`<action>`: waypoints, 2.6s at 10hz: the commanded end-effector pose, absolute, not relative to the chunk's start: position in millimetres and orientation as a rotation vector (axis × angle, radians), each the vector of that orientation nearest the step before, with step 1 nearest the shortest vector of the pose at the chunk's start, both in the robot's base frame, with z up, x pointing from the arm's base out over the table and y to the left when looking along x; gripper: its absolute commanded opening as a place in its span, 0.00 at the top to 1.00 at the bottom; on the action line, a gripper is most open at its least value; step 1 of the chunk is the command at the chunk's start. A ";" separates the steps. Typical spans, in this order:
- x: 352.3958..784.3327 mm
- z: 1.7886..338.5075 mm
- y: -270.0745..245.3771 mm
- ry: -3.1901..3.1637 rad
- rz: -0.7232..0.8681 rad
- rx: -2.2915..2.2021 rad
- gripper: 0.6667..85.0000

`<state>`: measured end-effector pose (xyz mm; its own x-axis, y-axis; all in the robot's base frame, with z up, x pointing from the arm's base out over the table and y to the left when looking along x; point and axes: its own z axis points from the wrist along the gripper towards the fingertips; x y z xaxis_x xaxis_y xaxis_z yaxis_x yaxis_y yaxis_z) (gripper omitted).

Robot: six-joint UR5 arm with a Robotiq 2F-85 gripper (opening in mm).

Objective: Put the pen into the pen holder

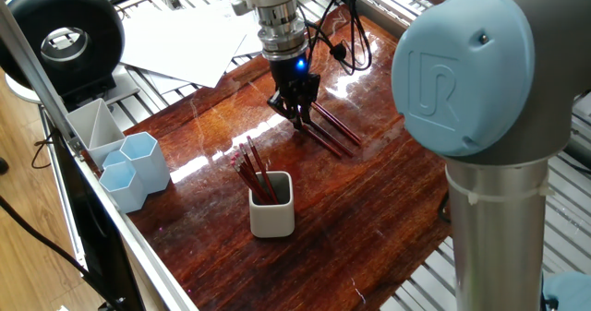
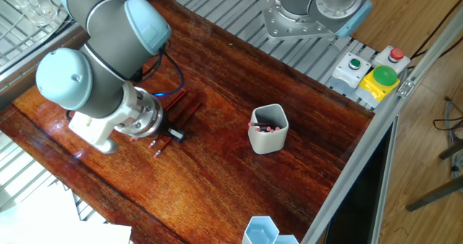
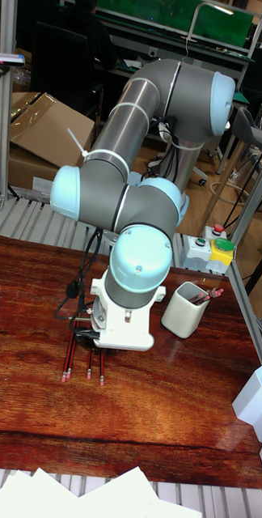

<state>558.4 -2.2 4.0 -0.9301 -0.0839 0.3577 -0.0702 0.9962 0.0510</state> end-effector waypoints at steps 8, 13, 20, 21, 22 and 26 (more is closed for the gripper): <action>562.4 0.9 -4.5 -2.780 -0.037 0.055 0.88; 570.6 33.1 8.7 -2.799 0.080 -0.004 1.00; 601.7 126.0 16.6 -2.776 -0.063 0.105 1.00; 618.6 109.7 22.5 -2.830 -0.108 0.122 1.00; 638.2 104.4 25.5 -2.908 -0.124 0.140 1.00; 682.6 98.5 32.3 -3.078 -0.159 0.220 1.00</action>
